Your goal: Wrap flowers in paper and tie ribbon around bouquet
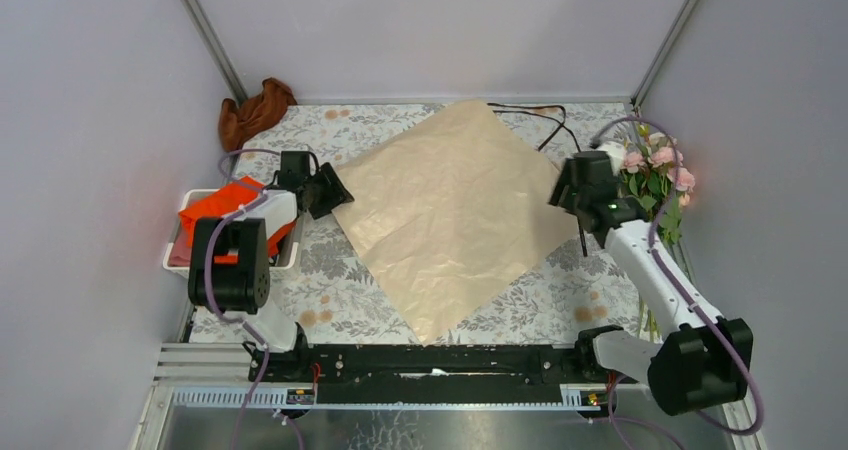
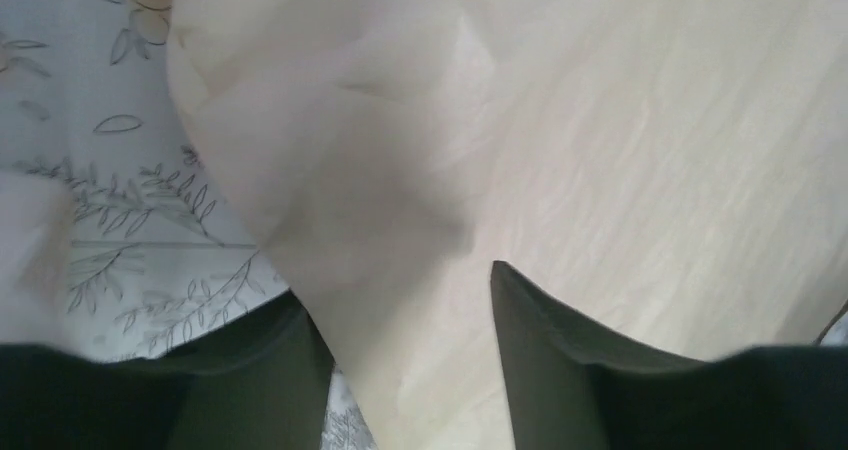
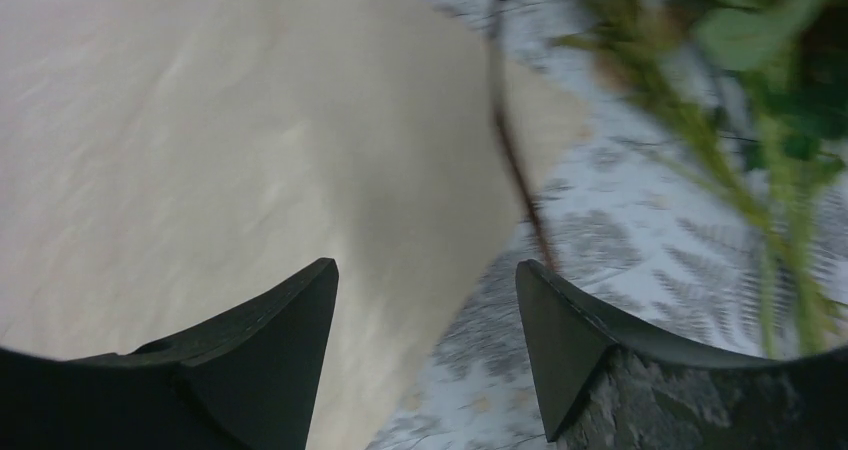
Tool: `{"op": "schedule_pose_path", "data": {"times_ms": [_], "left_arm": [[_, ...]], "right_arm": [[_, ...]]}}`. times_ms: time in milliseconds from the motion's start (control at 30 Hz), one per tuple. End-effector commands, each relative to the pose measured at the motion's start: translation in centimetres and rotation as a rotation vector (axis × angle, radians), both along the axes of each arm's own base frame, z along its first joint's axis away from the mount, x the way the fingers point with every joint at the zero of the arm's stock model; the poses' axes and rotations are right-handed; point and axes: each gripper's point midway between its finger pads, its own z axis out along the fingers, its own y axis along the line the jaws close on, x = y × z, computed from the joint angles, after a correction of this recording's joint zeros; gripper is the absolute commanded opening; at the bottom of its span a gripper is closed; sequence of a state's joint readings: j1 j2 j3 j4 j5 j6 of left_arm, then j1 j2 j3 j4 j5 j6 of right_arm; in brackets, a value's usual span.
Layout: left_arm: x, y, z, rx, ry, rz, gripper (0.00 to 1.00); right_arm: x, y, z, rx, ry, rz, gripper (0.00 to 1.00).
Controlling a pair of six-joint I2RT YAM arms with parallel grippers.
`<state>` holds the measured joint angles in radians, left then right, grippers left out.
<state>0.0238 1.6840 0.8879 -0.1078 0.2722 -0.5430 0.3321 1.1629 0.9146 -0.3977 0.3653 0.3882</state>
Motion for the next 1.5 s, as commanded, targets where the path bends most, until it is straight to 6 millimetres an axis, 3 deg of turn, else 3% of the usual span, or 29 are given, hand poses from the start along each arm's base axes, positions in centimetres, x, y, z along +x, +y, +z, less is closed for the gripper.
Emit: {"op": "schedule_pose_path", "data": {"times_ms": [0, 133, 167, 233, 300, 533, 633, 800, 900, 1000, 1100, 1200, 1467], "left_arm": [[0.7, 2.9, 4.8, 0.136, -0.118, 0.109, 0.73], [1.6, 3.7, 10.2, 0.193, -0.270, 0.094, 0.89], [1.9, 3.6, 11.7, 0.204, -0.324, 0.071, 0.96], [2.3, 1.6, 14.6, 0.193, -0.439, -0.091, 0.99], [1.9, 0.3, 15.7, 0.198, -0.458, -0.231, 0.99], [0.1, -1.5, 15.6, 0.202, -0.459, -0.457, 0.99], [0.0, -1.4, 15.6, 0.219, -0.457, -0.473, 0.99], [0.0, -1.3, 15.2, 0.228, -0.445, -0.468, 0.99], [0.2, -1.0, 14.8, 0.232, -0.425, -0.442, 0.99], [0.4, -0.6, 14.5, 0.246, -0.415, -0.426, 0.99], [0.6, -0.3, 14.4, 0.255, -0.413, -0.400, 0.99], [0.8, -0.2, 14.8, 0.260, -0.430, -0.386, 0.99], [0.5, -0.6, 14.6, 0.235, -0.430, -0.396, 0.99]], "right_arm": [[0.7, -7.7, 0.4, -0.010, -0.017, -0.161, 0.74], [1.0, -14.5, -2.0, -0.023, 0.104, -0.299, 0.76], [1.2, -15.5, -2.8, -0.019, 0.136, -0.313, 0.75], [1.7, -16.6, -4.2, -0.019, 0.197, -0.313, 0.66], [2.4, -16.8, -4.8, -0.030, 0.238, -0.291, 0.62], [5.3, -18.5, -6.4, -0.110, 0.340, -0.235, 0.60], [6.6, -19.2, -7.7, -0.133, 0.386, -0.225, 0.58], [9.2, -17.8, -10.6, -0.048, 0.414, -0.128, 0.54], [10.2, -18.7, -11.7, -0.084, 0.432, -0.137, 0.52], [10.5, -19.1, -12.4, -0.120, 0.482, -0.082, 0.39], [10.9, -19.3, -10.4, -0.146, 0.431, -0.068, 0.17], [11.4, -19.6, -6.6, -0.189, 0.330, -0.063, 0.01], [10.4, -19.6, 6.2, -0.244, 0.035, -0.122, 0.00]]}}
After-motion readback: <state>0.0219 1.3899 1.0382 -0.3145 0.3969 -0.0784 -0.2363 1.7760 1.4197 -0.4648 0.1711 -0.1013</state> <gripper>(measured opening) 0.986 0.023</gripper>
